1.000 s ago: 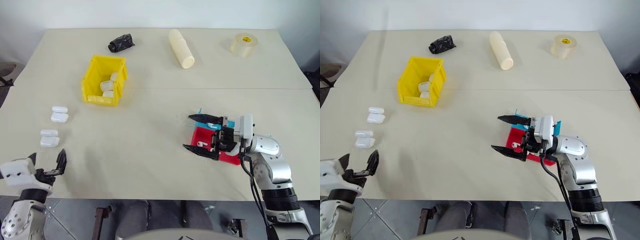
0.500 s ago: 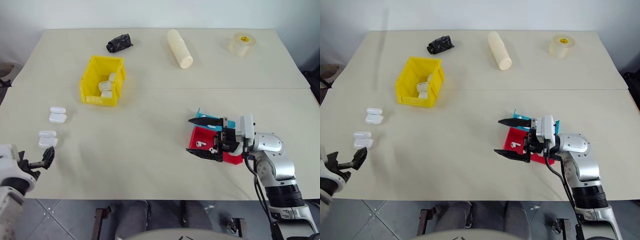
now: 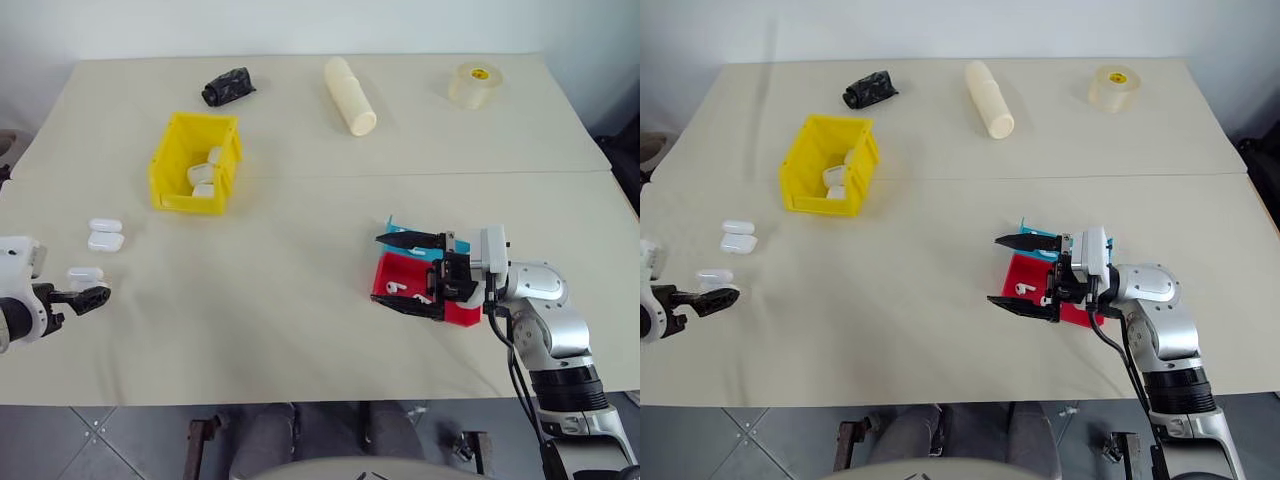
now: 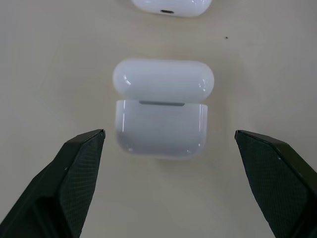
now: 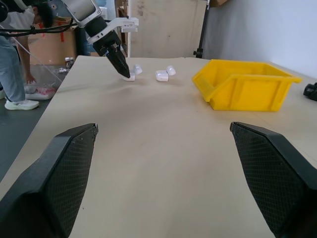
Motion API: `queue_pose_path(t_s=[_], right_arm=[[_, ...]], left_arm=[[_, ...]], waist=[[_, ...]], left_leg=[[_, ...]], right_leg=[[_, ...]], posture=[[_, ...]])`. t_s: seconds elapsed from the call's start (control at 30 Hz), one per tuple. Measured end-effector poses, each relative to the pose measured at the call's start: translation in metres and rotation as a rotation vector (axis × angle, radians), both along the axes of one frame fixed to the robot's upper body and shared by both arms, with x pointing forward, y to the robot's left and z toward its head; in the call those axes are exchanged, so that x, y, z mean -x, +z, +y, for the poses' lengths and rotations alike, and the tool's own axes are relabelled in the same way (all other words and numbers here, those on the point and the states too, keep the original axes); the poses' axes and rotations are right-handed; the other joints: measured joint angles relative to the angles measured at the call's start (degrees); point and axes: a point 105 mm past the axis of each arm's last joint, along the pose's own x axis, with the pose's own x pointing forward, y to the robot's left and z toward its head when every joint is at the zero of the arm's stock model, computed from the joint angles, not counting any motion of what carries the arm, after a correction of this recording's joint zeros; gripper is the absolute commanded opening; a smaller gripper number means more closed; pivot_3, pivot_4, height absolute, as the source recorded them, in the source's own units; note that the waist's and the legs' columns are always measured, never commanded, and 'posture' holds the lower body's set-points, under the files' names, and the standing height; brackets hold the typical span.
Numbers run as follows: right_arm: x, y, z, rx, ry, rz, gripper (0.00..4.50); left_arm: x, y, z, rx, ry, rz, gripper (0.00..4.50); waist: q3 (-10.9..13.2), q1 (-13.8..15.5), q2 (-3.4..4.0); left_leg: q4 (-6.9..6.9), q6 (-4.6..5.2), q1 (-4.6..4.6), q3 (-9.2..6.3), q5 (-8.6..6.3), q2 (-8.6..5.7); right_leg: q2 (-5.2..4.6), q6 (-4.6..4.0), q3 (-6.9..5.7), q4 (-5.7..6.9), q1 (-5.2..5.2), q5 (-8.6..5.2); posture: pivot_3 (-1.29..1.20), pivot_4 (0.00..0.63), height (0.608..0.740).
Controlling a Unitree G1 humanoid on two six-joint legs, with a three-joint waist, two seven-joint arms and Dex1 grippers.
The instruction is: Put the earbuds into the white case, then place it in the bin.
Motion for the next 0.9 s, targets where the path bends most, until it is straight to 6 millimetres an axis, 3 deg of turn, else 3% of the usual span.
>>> queue_pose_path(t_s=[0.13, 0.3, 0.63, 0.73, 0.83, 0.9], right_arm=[[0.0, -0.001, 0.0, -0.004, -0.01, 0.001, 4.5], [0.0, -0.002, 0.001, -0.012, -0.018, 0.005, 4.5], [0.002, -0.002, 0.002, -0.012, -0.03, -0.003, 4.5], [0.003, -0.001, 0.002, -0.011, -0.028, -0.007, 4.5], [0.003, -0.001, 0.002, -0.011, -0.03, -0.007, 4.5], [0.003, -0.001, 0.002, -0.012, -0.032, -0.007, 4.5]], left_arm=[[-0.005, 0.003, 0.003, -0.015, -0.023, 0.036, 4.47], [-0.008, -0.008, 0.007, -0.011, -0.03, 0.103, 4.47], [-0.019, -0.007, 0.008, -0.018, -0.041, 0.102, 4.47], [-0.018, -0.008, 0.008, -0.015, -0.038, 0.112, 3.91], [-0.016, -0.009, 0.006, -0.001, -0.043, 0.123, 2.96], [-0.015, -0.009, 0.006, 0.006, -0.035, 0.128, 2.8]], waist=[[0.0, 0.1, 0.0], [0.0, 0.1, 0.0], [0.0, 0.1, 0.0], [0.0, 0.1, 0.0], [0.0, 0.0, 0.0], [0.0, -0.1, 0.0]], left_leg=[[-0.02, -0.04, -0.03, 0.03, 0.0, 0.01], [-0.02, -0.07, -0.05, 0.1, 0.02, 0.02], [-0.01, -0.07, -0.07, 0.13, 0.02, 0.01], [-0.01, -0.07, -0.07, 0.14, 0.02, 0.02], [-0.01, -0.07, -0.06, 0.17, 0.02, 0.03], [-0.02, -0.07, -0.06, 0.21, 0.02, 0.04]], right_leg=[[0.0, -0.14, 0.02, 0.14, -0.2, -0.08], [0.0, -0.23, 0.07, 0.25, -0.37, -0.13], [-0.01, -0.23, 0.07, 0.46, -0.4, -0.13], [-0.01, -0.23, 0.08, 0.47, -0.41, -0.13], [0.0, -0.23, 0.1, 0.48, -0.42, -0.13], [0.0, -0.23, 0.13, 0.51, -0.46, -0.13]], posture=[[0.0, 0.15, 0.74], [0.0, 0.15, 0.74], [0.0, 0.15, 0.74], [0.0, 0.15, 0.74], [0.0, 0.15, 0.74], [0.0, 0.15, 0.74]])
